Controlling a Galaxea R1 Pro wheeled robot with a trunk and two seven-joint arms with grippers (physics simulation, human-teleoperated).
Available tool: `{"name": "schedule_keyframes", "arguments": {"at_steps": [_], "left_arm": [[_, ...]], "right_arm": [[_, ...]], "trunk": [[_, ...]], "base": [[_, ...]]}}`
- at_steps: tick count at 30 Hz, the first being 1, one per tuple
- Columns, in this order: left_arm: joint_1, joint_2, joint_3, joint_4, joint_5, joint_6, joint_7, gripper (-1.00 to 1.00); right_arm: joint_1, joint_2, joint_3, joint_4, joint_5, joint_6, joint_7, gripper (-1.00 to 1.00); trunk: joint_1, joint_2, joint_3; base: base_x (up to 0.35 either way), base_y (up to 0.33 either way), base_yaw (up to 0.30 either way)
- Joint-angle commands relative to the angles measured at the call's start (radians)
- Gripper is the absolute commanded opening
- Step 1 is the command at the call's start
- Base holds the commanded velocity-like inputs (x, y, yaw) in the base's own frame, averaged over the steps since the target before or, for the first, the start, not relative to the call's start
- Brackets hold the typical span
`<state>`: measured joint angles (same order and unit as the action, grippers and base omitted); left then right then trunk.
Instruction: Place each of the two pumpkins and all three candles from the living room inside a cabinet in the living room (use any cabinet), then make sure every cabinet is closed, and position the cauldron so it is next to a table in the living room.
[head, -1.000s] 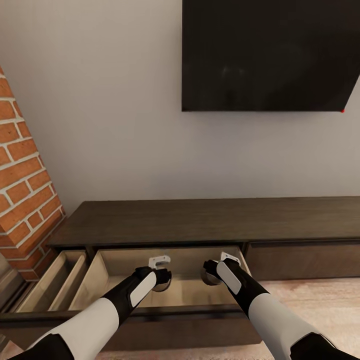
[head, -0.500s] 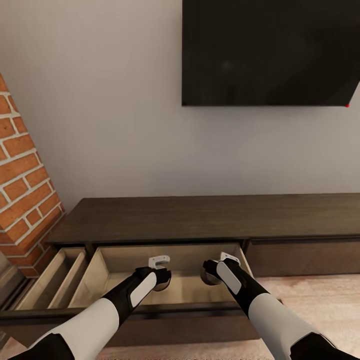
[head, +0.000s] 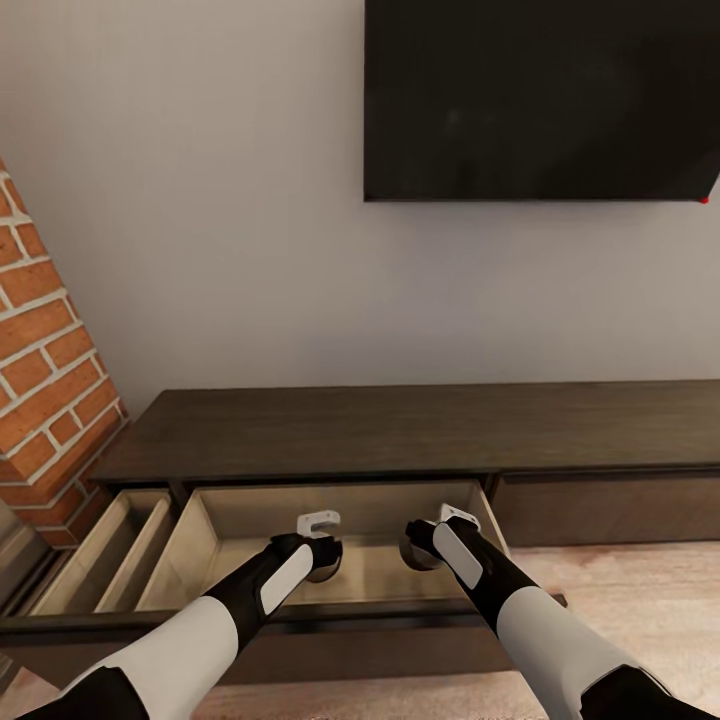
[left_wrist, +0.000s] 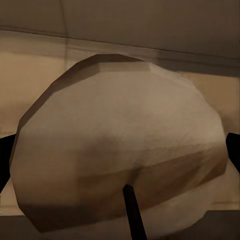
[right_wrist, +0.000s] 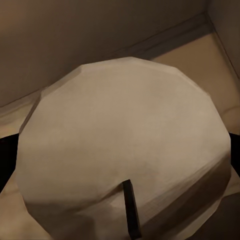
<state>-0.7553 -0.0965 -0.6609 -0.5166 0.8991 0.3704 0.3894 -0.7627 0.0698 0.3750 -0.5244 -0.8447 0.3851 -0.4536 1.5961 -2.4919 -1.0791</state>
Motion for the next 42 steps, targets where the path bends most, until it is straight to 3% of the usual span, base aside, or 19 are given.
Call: {"name": "schedule_keyframes", "arguments": {"at_steps": [1,11,42], "left_arm": [[-0.001,0.001,-0.006,-0.002,0.009,0.001,0.008,-1.00],[-0.001,0.001,-0.006,-0.002,0.008,0.000,0.009,-1.00],[-0.001,0.001,-0.006,-0.002,0.009,0.000,0.008,-1.00]], "right_arm": [[-0.001,-0.001,0.006,-0.002,-0.007,0.002,-0.008,-1.00],[-0.001,-0.001,0.036,-0.002,-0.007,0.003,-0.008,-1.00],[-0.001,-0.002,0.036,-0.002,-0.007,0.009,-0.007,-1.00]], "trunk": [[0.000,0.000,-0.003],[0.000,0.000,-0.019],[0.000,0.000,-0.065]], "base": [[0.000,0.000,0.000],[0.000,0.000,0.000],[0.000,0.000,0.000]]}}
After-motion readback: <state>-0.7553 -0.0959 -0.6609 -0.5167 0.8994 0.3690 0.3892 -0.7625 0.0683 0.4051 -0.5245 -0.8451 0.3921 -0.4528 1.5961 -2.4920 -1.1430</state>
